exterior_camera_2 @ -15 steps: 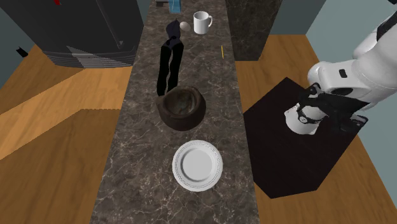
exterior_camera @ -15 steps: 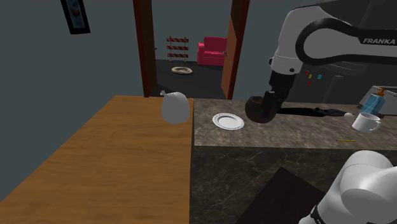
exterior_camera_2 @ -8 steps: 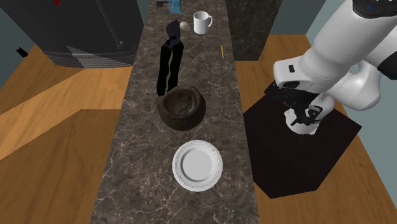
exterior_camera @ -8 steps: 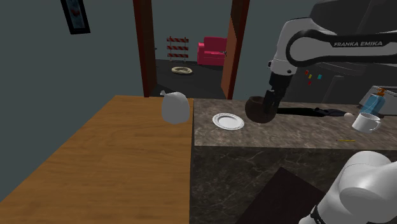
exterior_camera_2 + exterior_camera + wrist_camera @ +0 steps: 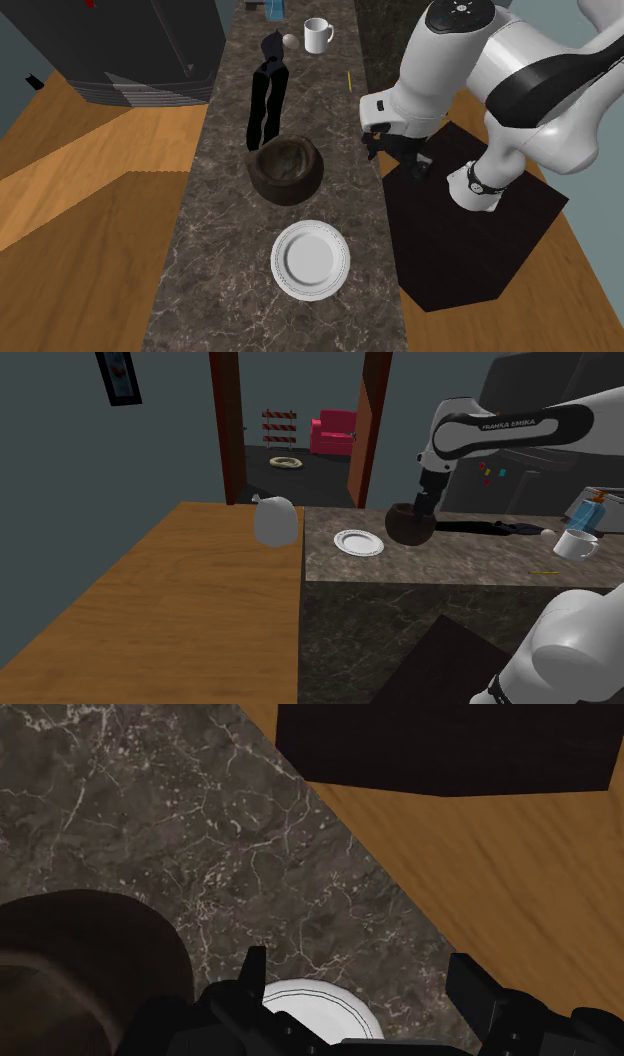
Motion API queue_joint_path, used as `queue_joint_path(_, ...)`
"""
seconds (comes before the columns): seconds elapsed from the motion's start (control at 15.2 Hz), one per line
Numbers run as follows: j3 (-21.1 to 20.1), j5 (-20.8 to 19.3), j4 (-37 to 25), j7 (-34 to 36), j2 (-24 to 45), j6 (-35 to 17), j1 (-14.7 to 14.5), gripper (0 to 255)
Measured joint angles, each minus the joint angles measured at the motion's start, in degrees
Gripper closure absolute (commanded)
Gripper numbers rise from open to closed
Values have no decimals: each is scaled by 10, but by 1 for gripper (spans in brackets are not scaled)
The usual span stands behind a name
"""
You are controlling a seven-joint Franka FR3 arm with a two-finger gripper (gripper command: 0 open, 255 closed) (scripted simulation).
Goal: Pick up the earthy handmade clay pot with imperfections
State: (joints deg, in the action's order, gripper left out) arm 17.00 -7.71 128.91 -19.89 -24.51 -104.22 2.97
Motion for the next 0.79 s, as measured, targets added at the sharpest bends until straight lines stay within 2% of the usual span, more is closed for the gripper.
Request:
queue_joint_path(0.4, 62, 22, -76, -103, 115, -34, 4, 0)
queue_joint_path(0.79, 109, 81, -183, -215, 258, -51, 21, 0)
